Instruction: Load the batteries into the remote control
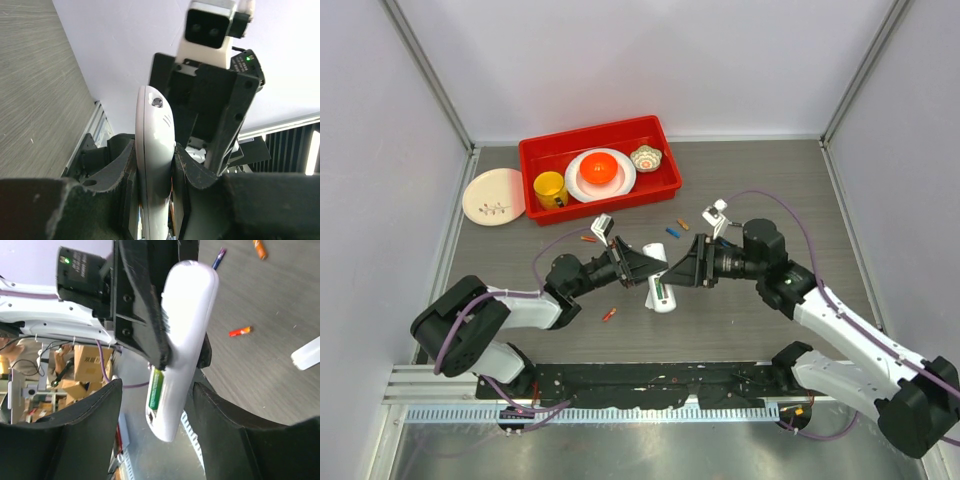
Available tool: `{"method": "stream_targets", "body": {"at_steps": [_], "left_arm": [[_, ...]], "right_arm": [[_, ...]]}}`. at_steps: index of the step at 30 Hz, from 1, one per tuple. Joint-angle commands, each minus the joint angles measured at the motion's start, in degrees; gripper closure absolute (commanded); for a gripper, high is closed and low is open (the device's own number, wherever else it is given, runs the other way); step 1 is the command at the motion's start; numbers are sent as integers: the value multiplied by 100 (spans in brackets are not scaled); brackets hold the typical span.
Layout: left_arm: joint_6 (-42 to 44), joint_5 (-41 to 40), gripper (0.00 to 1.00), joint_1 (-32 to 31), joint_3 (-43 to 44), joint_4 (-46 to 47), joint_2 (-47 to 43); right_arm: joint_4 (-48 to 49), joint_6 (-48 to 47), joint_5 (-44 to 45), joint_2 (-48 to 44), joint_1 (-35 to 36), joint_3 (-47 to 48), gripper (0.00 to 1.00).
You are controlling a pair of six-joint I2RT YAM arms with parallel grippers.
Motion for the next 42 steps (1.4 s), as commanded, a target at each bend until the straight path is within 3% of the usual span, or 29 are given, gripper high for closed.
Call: {"method": "stream_targets", "body": {"at_steps": [1, 6, 8, 15, 18, 19, 20, 24, 27, 30, 32, 34, 37, 42], "left_arm": [[41, 109, 100, 259, -60, 1508, -155], [58, 206, 100, 672, -253, 1360, -356], [198, 215, 100, 848, -376, 1070, -602], [1753, -487, 100, 937, -420, -2713, -2350], [2089, -821, 100, 998, -481, -3500, -3045], [2071, -805, 100, 1024, -604, -3493, -3168], [1941, -752, 100, 1068, -683, -3415, -3256], [1273, -401, 100, 1402, -1140, -2434, -3267], [912, -41, 100, 1551, -1317, -1774, -3073], [683, 311, 100, 1639, -1291, -1412, -2871], [604, 522, 100, 1684, -1264, -1253, -2827], [472, 627, 100, 1789, -1264, -1077, -2853], [253, 812, 100, 2000, -1299, -839, -2967], [24, 892, 100, 2438, -1360, -812, -3459]], "right_arm": [[-751, -799, 200, -372, -356, 617, 36], [-1763, -1320, 2243, -583, -383, 636, 37], [-1895, -1451, 2660, -504, -383, 452, 40], [-1966, -2057, 3663, 277, -155, 415, 50], [-1948, -2417, 4733, 734, 352, 617, 50], [-1966, -2515, 5067, 918, 538, 853, 49], [-2027, -2568, 5940, 1268, 714, 1003, 48], [-1668, -2534, 6844, 2201, 1006, 1523, 40], [-860, -2525, 6269, 2658, 708, 1532, 36], [-788, -2305, 4998, 3325, 58, 2162, 39], [-744, -2541, 4737, 3582, 30, 2410, 42], [-561, -2586, 3922, 3872, 39, 2621, 43], [-847, -2770, 3490, 4293, 345, 3016, 45], [-772, -2886, 3664, 4453, 1040, 2773, 45]]}}
